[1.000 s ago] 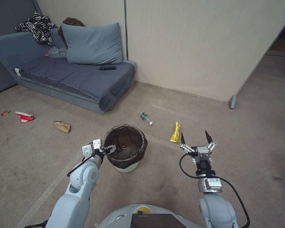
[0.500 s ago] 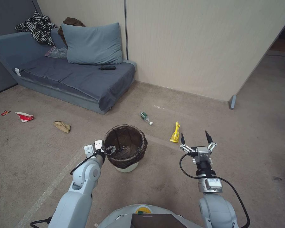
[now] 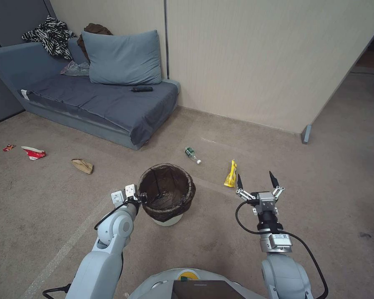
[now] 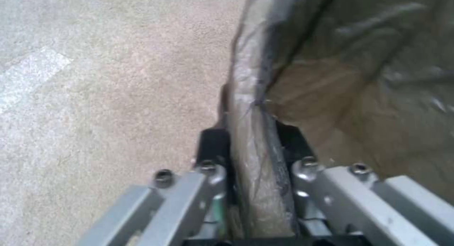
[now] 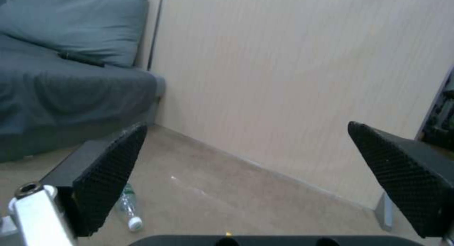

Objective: Pick up the trash bin, then pick up the garbage from the floor and place it into the trash bin.

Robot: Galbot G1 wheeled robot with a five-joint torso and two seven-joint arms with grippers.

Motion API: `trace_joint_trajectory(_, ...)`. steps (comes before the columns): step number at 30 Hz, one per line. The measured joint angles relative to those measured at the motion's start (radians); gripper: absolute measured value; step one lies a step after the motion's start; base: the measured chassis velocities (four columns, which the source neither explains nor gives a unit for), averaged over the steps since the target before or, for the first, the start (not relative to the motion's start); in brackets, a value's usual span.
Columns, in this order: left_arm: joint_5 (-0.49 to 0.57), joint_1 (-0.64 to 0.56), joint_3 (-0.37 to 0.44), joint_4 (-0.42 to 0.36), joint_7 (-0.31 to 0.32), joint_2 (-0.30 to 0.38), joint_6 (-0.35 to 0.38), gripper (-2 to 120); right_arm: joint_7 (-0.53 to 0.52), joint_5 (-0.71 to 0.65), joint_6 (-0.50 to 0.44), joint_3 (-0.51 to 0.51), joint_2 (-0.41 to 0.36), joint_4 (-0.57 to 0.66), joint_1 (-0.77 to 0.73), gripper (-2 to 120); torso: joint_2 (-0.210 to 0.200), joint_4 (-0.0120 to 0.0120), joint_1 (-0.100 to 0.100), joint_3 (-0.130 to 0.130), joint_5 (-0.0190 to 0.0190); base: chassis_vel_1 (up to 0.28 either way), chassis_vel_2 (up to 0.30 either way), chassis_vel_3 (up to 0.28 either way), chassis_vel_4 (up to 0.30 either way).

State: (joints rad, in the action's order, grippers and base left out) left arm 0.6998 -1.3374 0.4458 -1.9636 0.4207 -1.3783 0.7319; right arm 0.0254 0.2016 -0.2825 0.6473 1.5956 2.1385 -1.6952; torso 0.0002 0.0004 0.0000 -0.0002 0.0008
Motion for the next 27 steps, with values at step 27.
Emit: trace_joint_trajectory(27, -0.086, -0.056, 0.011, -0.033, -0.010, -0.011, -0.021, 4, -0.022, -0.095, -0.027, -0.013, 0.000, -0.002, 0.027, 100, 0.000, -0.0006, 0.000, 0.001, -0.0022, 0.000, 0.000, 0.000, 0.000)
